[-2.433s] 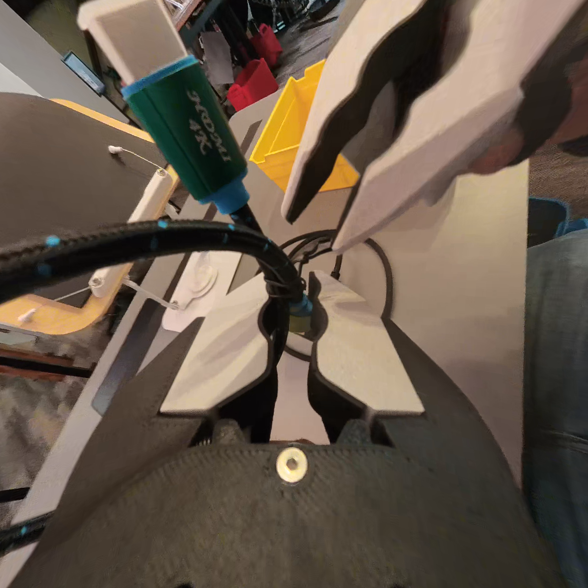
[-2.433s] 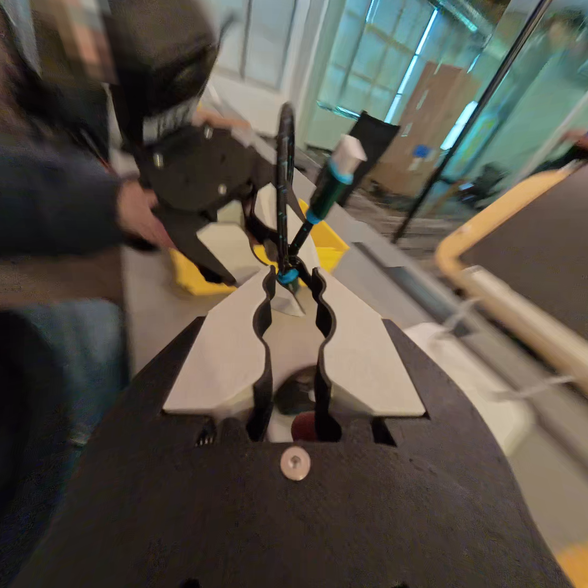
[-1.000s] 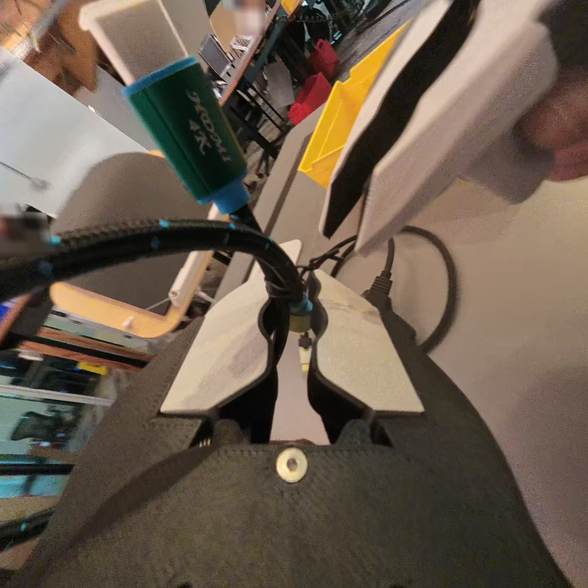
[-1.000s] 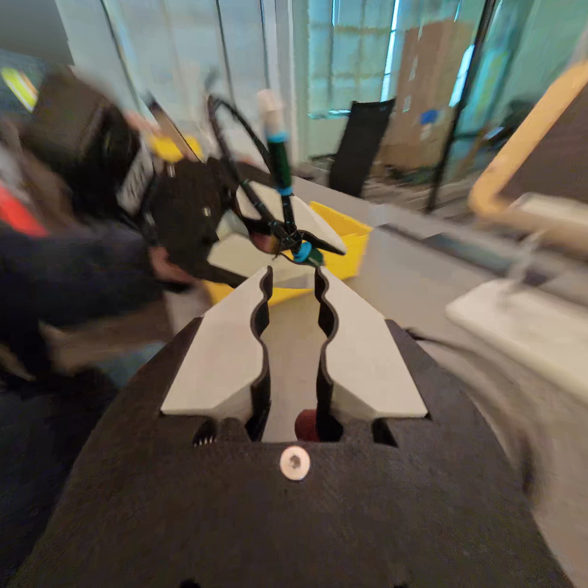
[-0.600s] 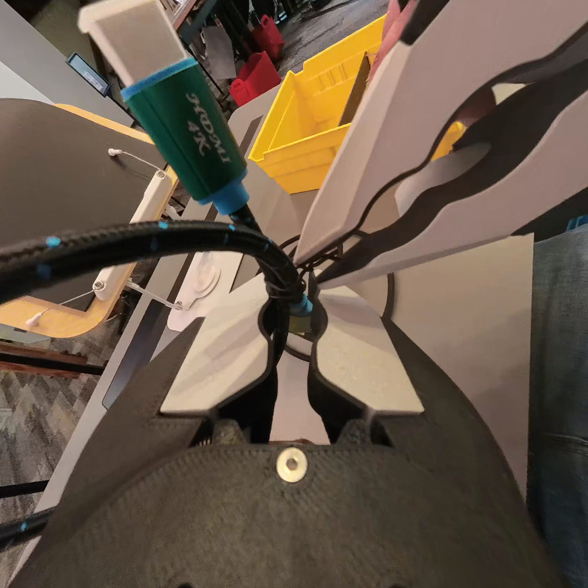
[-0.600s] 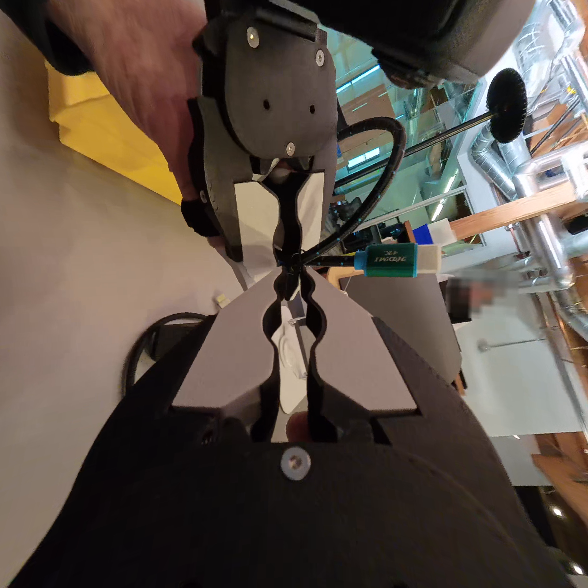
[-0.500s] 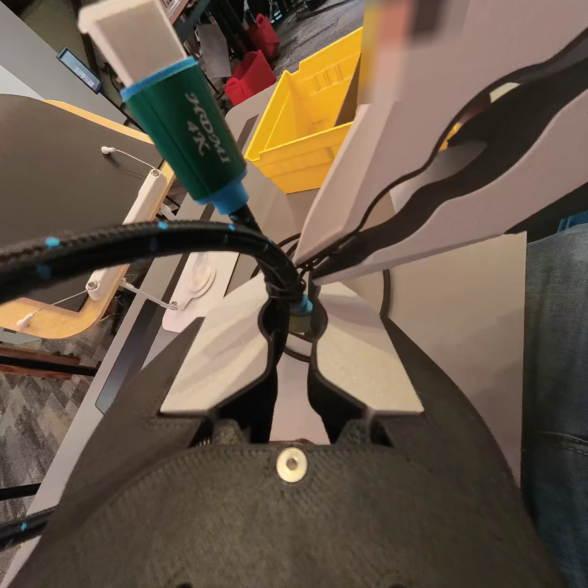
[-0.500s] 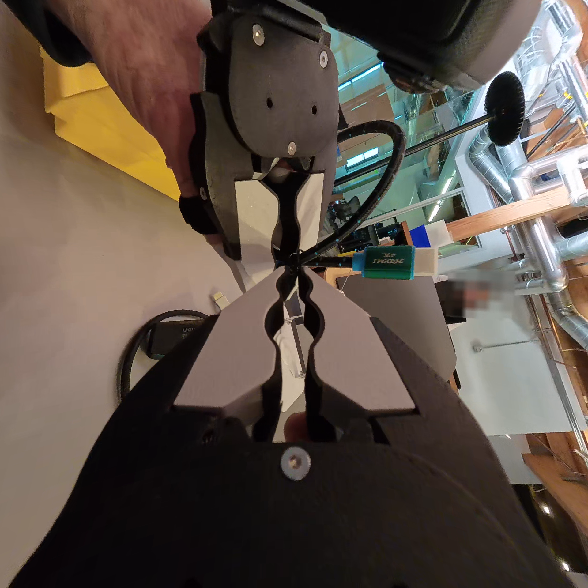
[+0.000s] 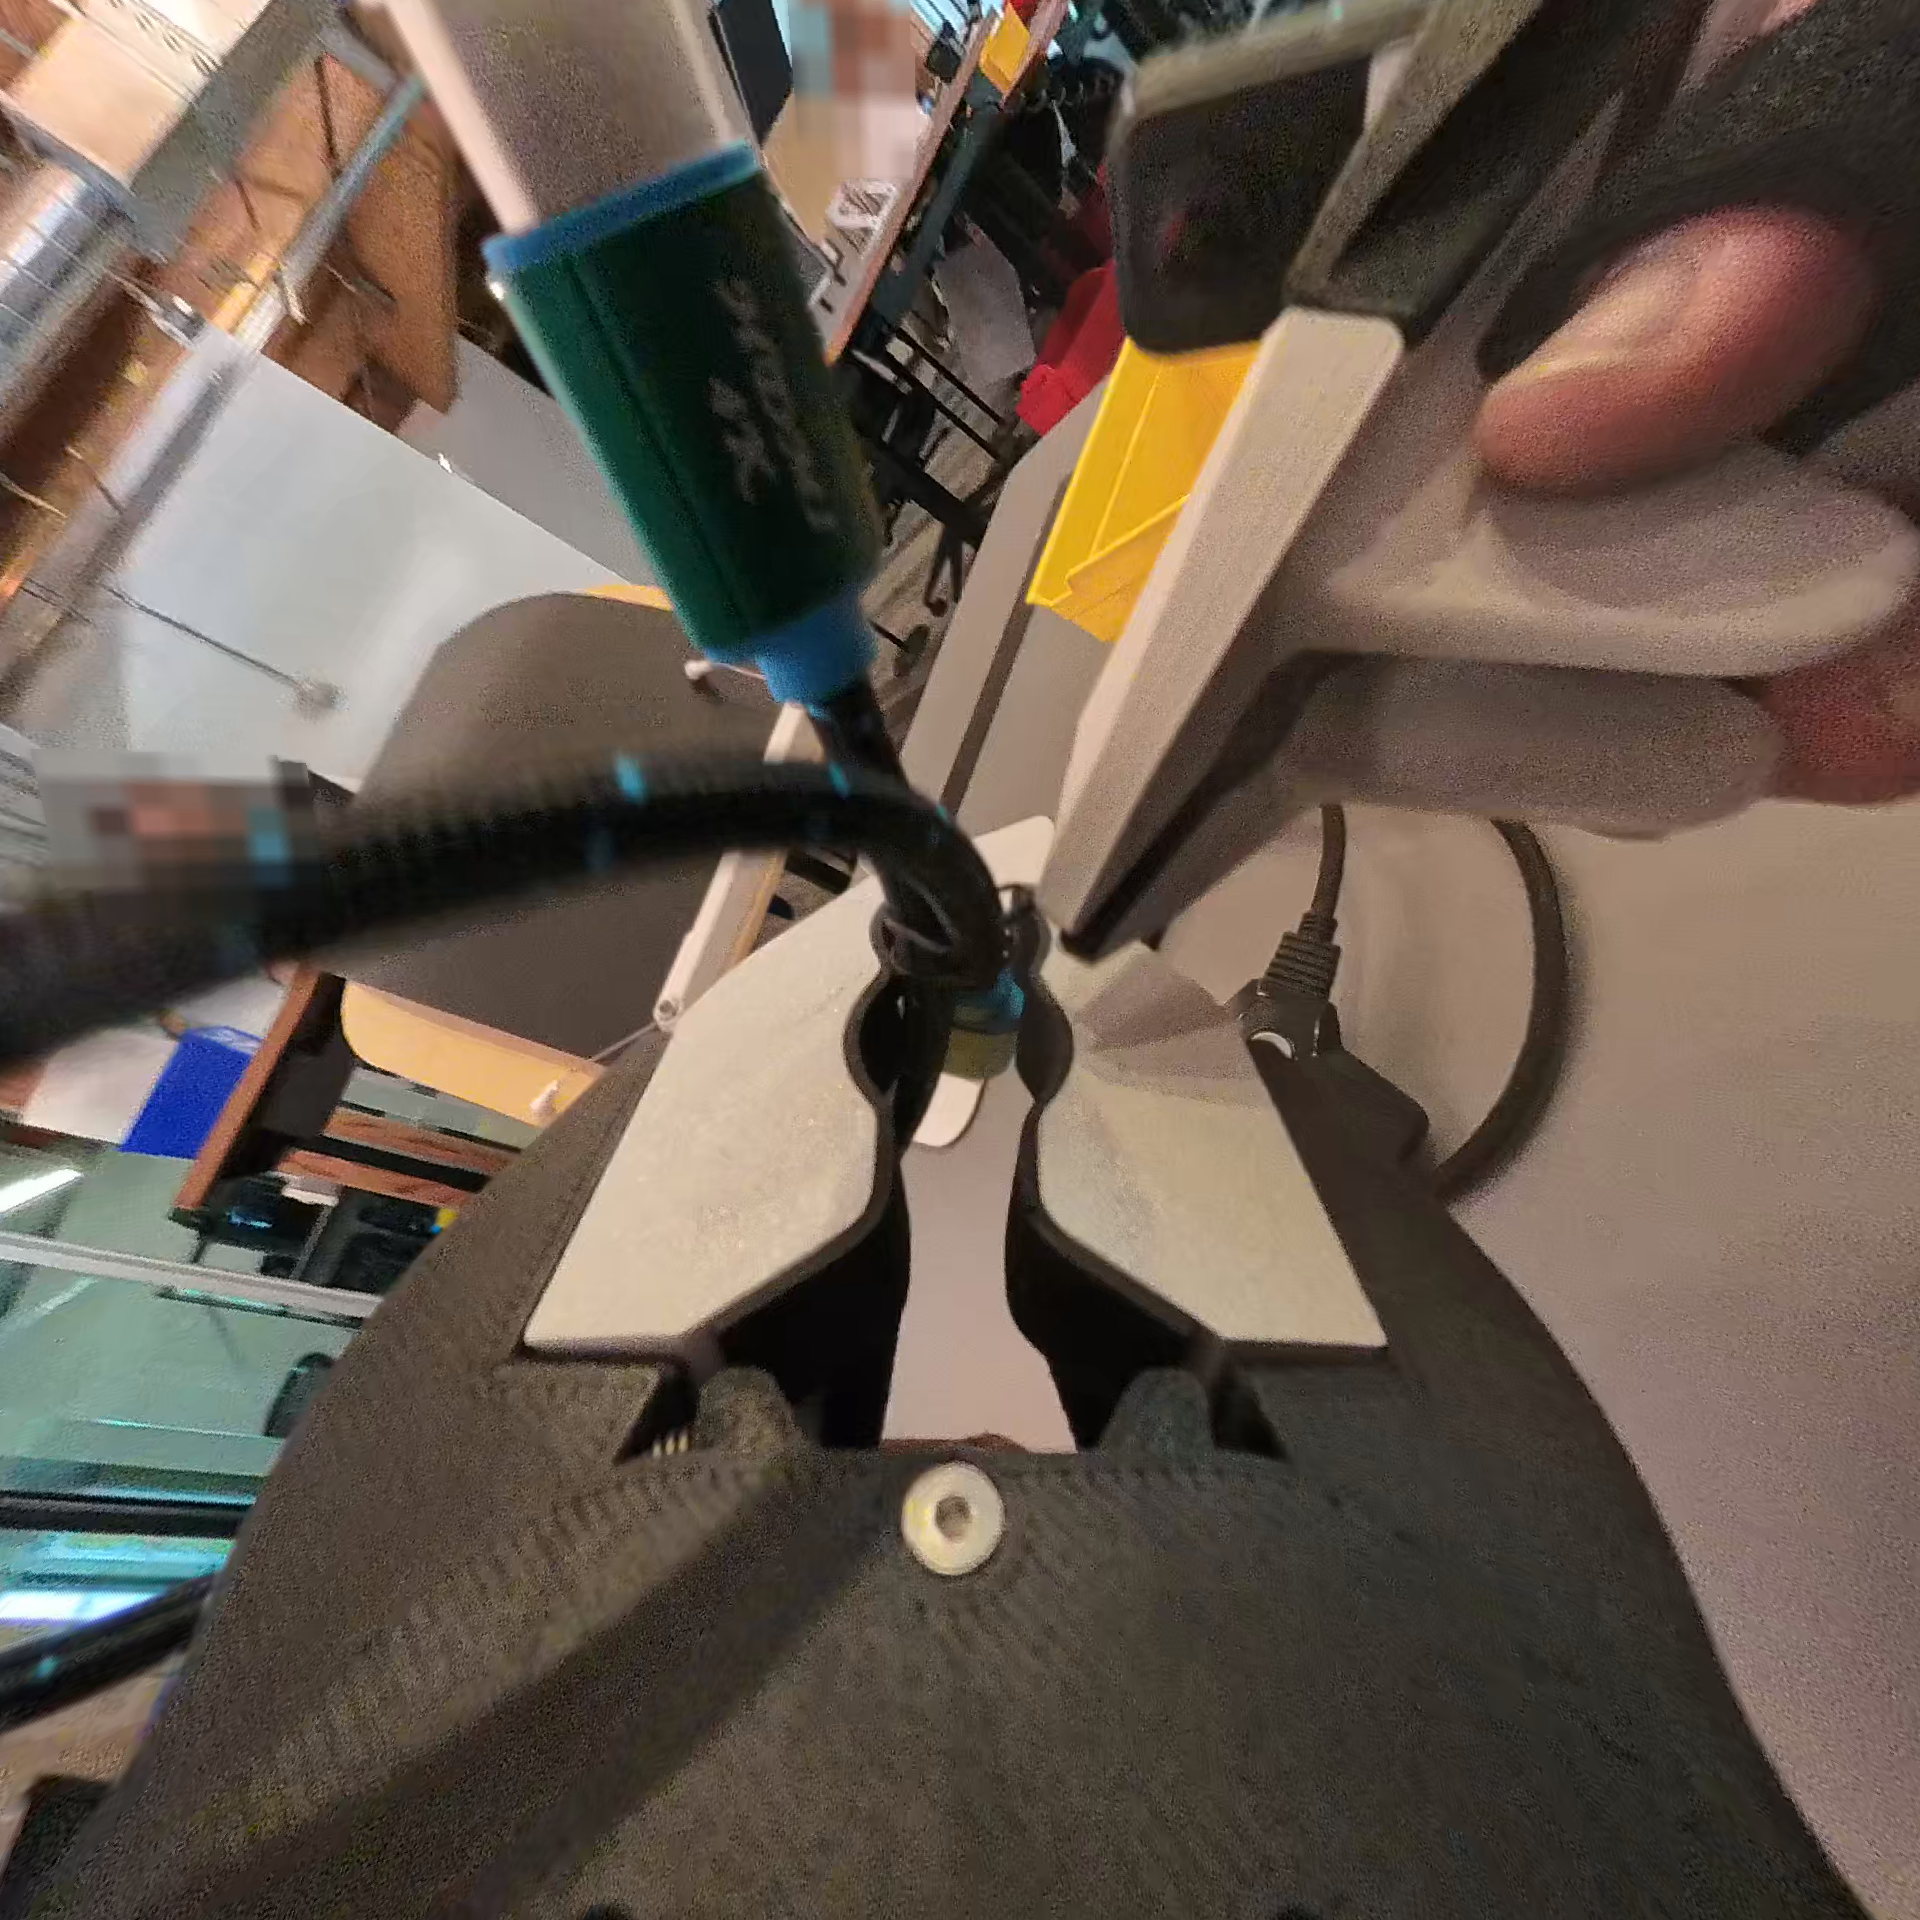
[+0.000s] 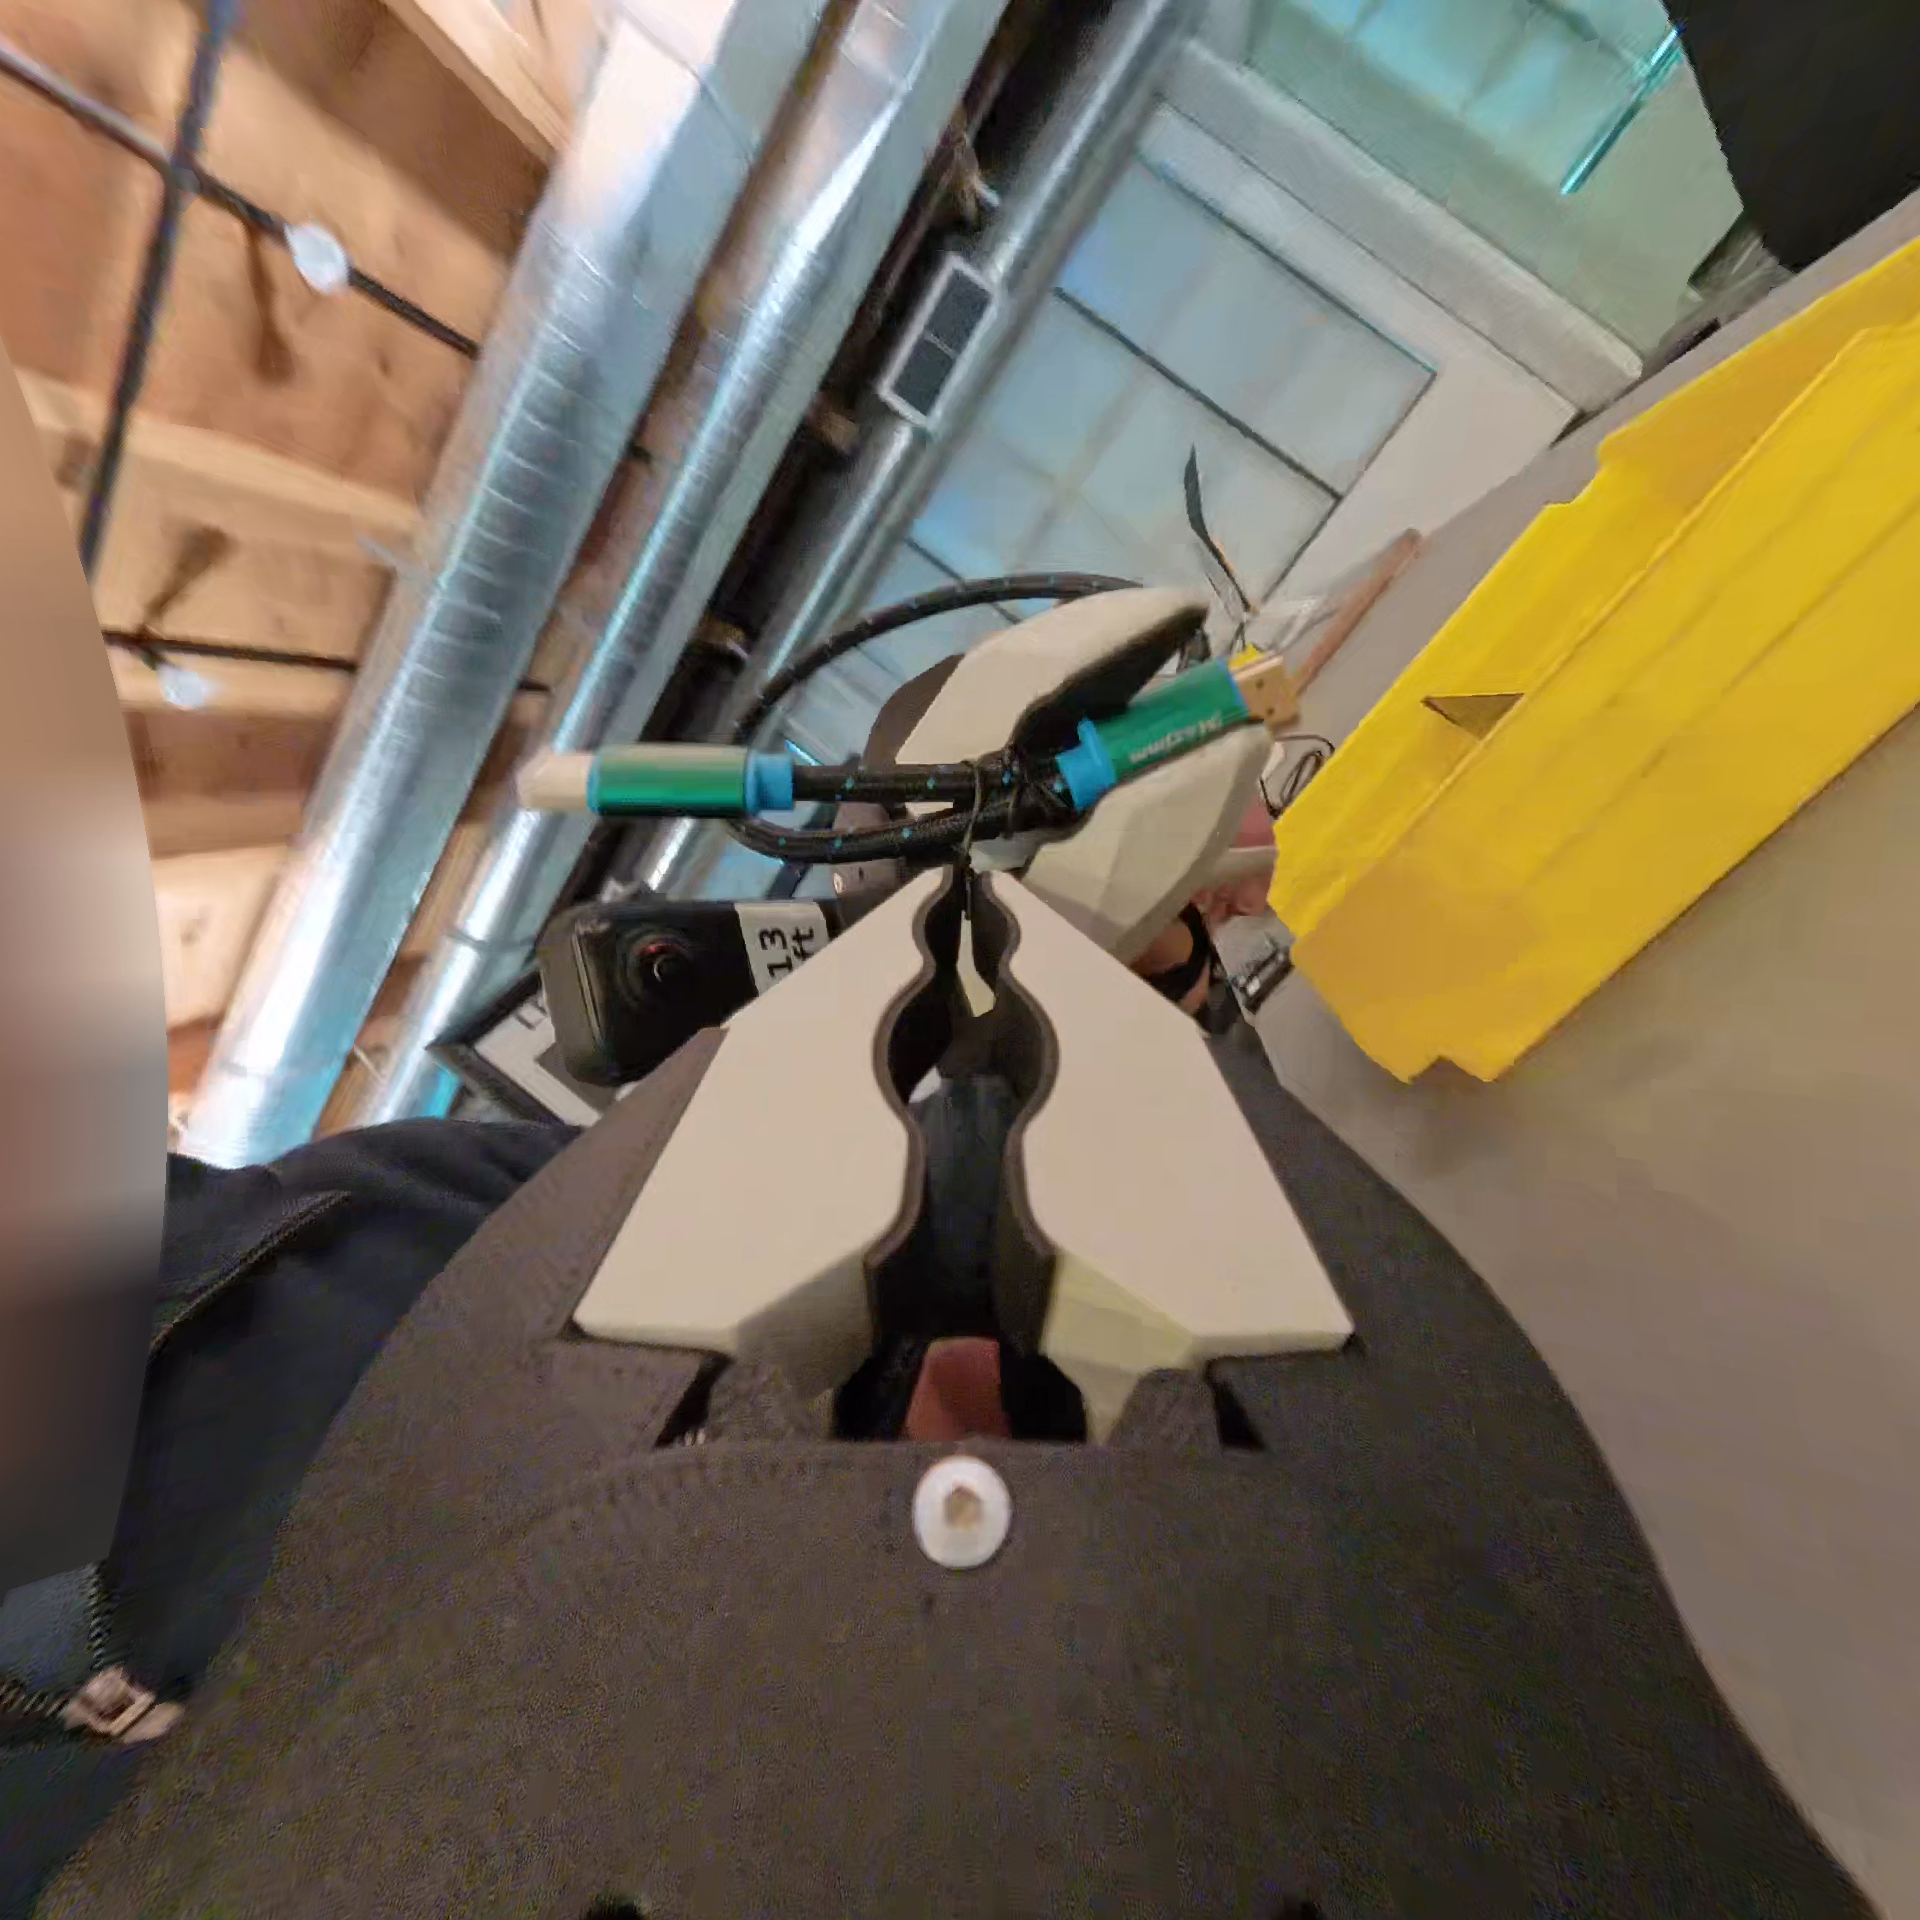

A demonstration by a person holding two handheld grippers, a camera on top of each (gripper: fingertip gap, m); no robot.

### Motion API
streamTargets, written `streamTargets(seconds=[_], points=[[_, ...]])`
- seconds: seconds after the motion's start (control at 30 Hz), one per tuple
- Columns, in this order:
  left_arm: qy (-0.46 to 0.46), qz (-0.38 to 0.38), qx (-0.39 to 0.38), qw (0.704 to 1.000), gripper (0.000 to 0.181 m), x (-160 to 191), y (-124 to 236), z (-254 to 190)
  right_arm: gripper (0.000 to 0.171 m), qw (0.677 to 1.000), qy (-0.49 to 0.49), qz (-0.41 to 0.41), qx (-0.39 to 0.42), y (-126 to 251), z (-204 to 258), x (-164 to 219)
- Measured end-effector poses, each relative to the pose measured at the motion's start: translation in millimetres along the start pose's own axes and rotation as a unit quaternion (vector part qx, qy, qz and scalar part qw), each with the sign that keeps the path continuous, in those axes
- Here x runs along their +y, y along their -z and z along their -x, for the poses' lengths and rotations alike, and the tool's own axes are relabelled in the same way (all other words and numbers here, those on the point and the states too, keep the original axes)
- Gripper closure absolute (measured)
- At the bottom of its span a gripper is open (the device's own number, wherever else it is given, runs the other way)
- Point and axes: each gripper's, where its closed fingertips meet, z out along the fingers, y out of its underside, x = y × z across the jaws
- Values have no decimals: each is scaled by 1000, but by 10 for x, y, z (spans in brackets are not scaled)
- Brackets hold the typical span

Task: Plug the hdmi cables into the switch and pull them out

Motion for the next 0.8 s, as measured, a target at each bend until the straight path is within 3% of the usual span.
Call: streamTargets(seconds=[0.13, 0.2, 0.27, 0.37, 0.43, 0.57, 0.6, 0.7, 0.8], points=[[14, -1, 4, 1000, 163, 5, -4, -21, 171, 999, 44, -28, 11, 9, -12, -42], [31, 8, 19, 999, 163, 43, -27, -30, 152, 988, 140, -2, 58, 26, -62, -58], [66, 9, 36, 997, 163, 76, -22, -14, 138, 953, 272, 37, 125, 50, -83, -86], [90, 19, 60, 994, 163, 105, -20, -15, 144, 815, 518, 109, 235, 86, -65, -156], [103, 21, 78, 991, 163, 99, -30, -55, 148, 696, 642, 156, 281, 69, -59, -173], [123, 24, 101, 987, 163, 72, -43, -126, 157, 504, 770, 230, 317, 19, -146, -135], [126, 25, 104, 986, 163, 69, -43, -132, 160, 478, 786, 230, 319, 6, -143, -136], [134, 25, 108, 985, 164, 62, -40, -132, 171, 438, 802, 224, 339, 4, -133, -185], [136, 22, 109, 984, 164, 51, -42, -137, 171, 435, 799, 230, 347, 18, -165, -198]])
